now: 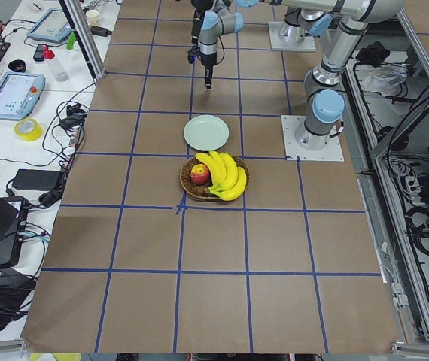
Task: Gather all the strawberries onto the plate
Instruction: 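Carry the strawberry toward the plate and release it beside the plate, then move right gripper over the strawberry pair while left gripper reaches the released strawberry, then grasp the strawberry with left gripper while right gripper grasps one of the pair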
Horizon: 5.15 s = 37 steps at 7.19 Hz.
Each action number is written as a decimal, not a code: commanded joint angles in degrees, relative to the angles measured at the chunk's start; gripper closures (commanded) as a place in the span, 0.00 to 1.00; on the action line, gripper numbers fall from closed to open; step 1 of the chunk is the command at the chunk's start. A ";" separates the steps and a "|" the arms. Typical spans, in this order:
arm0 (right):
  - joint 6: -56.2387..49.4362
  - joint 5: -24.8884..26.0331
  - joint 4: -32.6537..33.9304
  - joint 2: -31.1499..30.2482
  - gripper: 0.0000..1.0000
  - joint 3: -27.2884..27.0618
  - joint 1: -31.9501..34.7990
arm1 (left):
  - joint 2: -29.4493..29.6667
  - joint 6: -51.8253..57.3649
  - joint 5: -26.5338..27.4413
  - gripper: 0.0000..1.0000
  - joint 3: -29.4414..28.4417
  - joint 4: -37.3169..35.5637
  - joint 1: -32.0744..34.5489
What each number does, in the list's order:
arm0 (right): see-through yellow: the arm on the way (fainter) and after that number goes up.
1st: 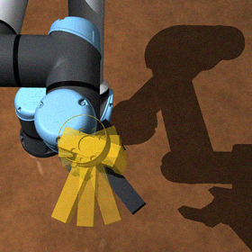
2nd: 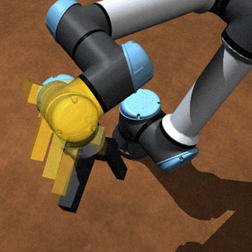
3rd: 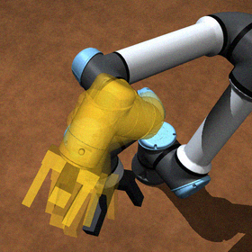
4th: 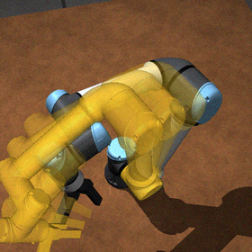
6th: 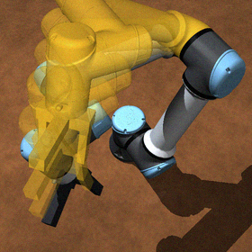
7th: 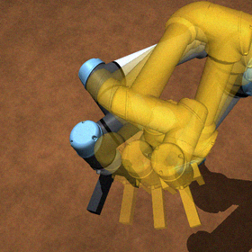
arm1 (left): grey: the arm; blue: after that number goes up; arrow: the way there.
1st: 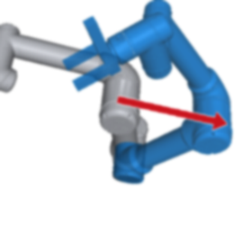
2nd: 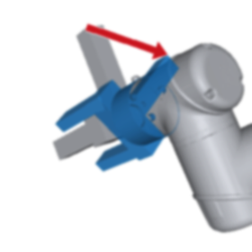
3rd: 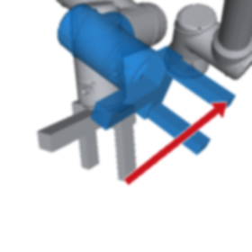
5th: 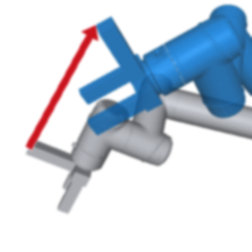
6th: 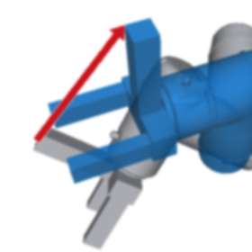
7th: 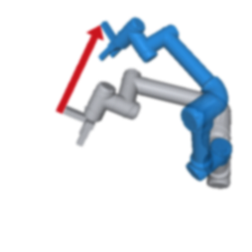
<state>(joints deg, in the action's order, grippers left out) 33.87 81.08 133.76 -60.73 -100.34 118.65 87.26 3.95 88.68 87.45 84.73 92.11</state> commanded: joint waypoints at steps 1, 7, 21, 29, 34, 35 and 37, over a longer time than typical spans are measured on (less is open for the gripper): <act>0.05 -0.05 -0.43 -0.35 0.00 0.14 0.00 | 0.02 0.00 0.00 0.00 0.00 0.00 0.00; -22.67 12.07 -13.88 -15.09 0.00 -5.10 -19.11 | 0.02 -0.09 -0.26 0.00 1.83 -2.10 -0.62; -43.10 14.10 -0.43 -14.15 0.18 -21.21 -36.12 | 18.29 -61.78 2.32 0.00 18.10 -26.10 11.15; -46.18 14.54 -0.34 -13.45 0.39 -21.21 -38.76 | 24.53 -67.68 4.40 0.11 25.14 -35.42 14.68; -46.09 14.63 -0.52 -13.53 1.00 -20.95 -38.85 | 25.24 -63.29 2.37 0.44 24.96 -35.60 14.68; -45.22 14.80 -0.87 -14.06 1.00 -20.77 -38.76 | 24.81 -62.85 2.37 0.51 24.87 -35.60 14.68; -40.31 12.27 -3.67 -14.41 1.00 -18.32 -34.92 | 24.80 -61.62 2.37 0.64 25.49 -35.60 14.68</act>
<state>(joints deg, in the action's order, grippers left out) -9.22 94.86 131.81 -74.97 -119.89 81.19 112.22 -58.54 91.06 112.71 49.13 106.78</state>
